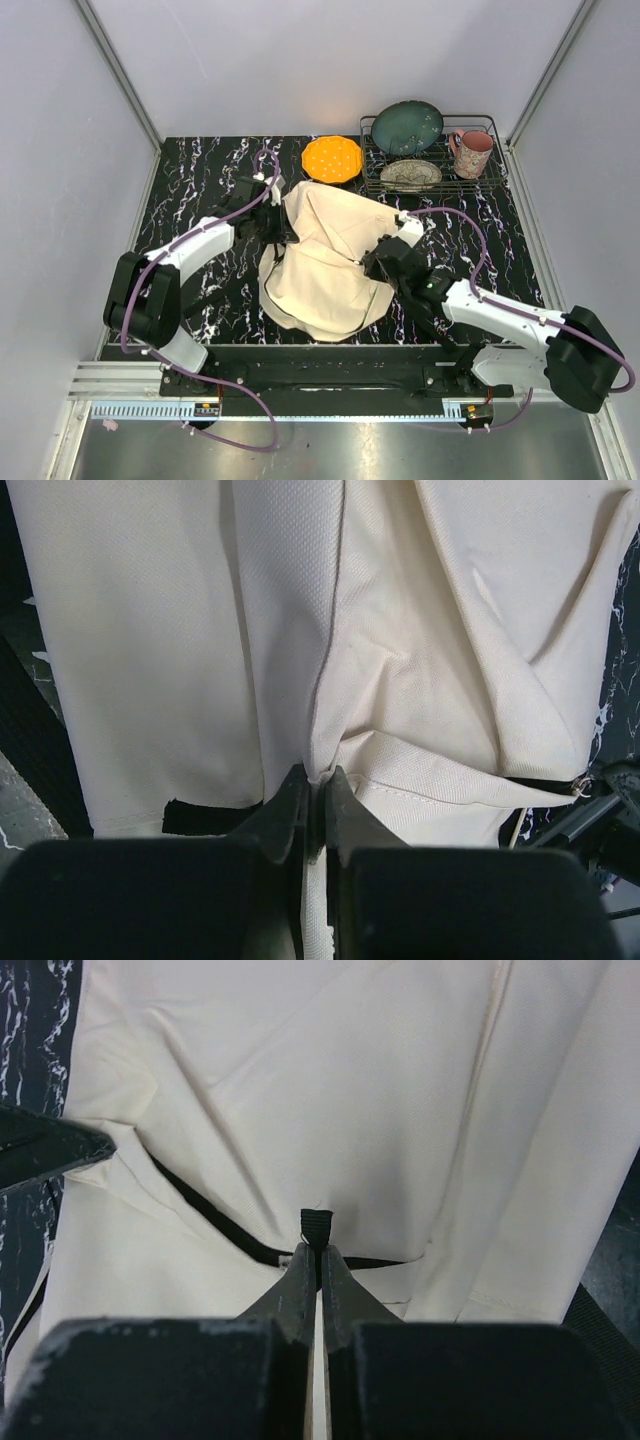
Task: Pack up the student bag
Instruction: Zip the student bag at the center of the board.
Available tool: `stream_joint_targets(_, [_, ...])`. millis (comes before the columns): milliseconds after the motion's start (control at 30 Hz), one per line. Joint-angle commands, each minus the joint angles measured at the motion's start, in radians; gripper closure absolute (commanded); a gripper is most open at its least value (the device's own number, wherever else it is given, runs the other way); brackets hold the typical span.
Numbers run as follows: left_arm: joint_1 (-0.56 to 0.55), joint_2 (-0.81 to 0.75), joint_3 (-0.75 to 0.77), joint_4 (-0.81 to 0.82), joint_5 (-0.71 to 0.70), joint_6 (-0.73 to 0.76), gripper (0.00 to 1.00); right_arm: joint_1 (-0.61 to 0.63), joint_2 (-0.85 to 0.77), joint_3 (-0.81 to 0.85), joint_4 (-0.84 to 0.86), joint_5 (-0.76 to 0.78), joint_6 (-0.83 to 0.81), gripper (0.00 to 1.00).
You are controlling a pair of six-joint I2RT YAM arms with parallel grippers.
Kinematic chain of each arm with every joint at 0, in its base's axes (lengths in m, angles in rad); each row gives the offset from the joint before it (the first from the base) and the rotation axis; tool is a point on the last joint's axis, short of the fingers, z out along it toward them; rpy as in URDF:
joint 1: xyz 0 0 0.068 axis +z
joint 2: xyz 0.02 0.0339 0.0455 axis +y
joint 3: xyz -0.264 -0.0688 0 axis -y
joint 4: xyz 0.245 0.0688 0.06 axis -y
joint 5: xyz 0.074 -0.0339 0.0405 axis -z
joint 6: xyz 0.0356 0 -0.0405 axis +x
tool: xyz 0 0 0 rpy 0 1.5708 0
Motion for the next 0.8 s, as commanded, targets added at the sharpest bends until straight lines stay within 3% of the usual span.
stream_joint_targets(0, [-0.012,0.014,0.0,0.026,0.009,-0.008,1.0,-0.036,0.027,0.011,0.013,0.043,-0.014,1.0])
stream_joint_targets(233, [0.03,-0.044,-0.009,-0.034,-0.126,-0.004,1.0,-0.108,0.044,-0.018,-0.001,0.024,-0.022,1.0])
stream_joint_targets(433, [0.135,-0.093,-0.035,-0.04,-0.132,-0.027,1.0,-0.113,-0.066,-0.17,0.007,-0.002,0.05,1.0])
stream_joint_targets(767, [0.149,-0.105,-0.038,-0.064,-0.155,-0.04,1.0,-0.123,-0.194,-0.261,-0.05,0.04,0.102,1.0])
